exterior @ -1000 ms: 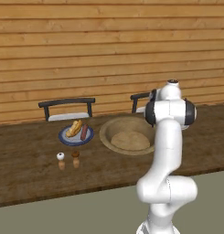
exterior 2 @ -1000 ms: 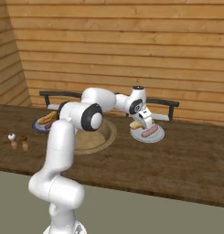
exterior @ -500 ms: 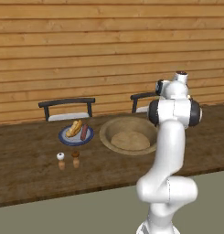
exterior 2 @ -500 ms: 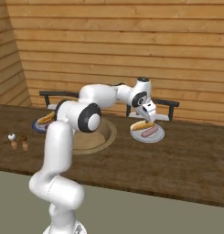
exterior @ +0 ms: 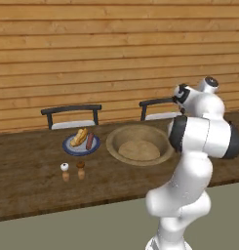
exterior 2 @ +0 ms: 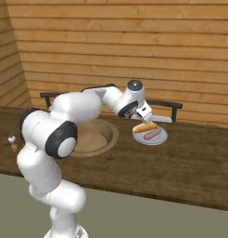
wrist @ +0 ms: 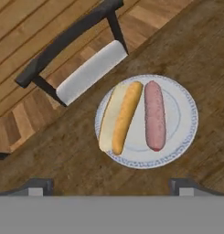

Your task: Place one bun and one sausage from the bowl on each plate.

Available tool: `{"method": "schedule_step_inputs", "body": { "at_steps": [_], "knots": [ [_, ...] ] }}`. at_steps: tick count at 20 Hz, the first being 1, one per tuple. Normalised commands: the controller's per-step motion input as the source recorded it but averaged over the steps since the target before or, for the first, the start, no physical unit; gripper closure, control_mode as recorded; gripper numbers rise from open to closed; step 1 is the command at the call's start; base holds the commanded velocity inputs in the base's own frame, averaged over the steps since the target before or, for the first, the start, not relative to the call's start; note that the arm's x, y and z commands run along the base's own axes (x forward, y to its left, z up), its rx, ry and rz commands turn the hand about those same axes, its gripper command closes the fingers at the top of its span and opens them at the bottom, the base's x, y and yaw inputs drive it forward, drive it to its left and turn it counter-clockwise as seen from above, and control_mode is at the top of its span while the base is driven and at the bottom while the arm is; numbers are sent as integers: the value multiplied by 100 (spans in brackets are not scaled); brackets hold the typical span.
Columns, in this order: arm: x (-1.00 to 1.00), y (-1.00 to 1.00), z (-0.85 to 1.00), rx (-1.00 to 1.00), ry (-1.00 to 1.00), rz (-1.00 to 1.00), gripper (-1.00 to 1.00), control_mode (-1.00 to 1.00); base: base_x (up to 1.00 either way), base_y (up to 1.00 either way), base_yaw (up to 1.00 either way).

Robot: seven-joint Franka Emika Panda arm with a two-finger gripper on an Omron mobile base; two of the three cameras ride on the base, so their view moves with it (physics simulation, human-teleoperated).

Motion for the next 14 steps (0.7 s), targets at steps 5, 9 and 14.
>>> {"method": "schedule_step_inputs", "body": {
  "at_steps": [5, 9, 14],
  "knots": [
    [-98, 87, 24, -21, -35, 26, -100, -100, 0, 0, 0],
    [-66, 55, 87, -16, -55, 7, -100, -100, 0, 0, 0],
    [-18, 9, 1, -3, -10, 0, -100, -100, 0, 0, 0]
  ]
}}
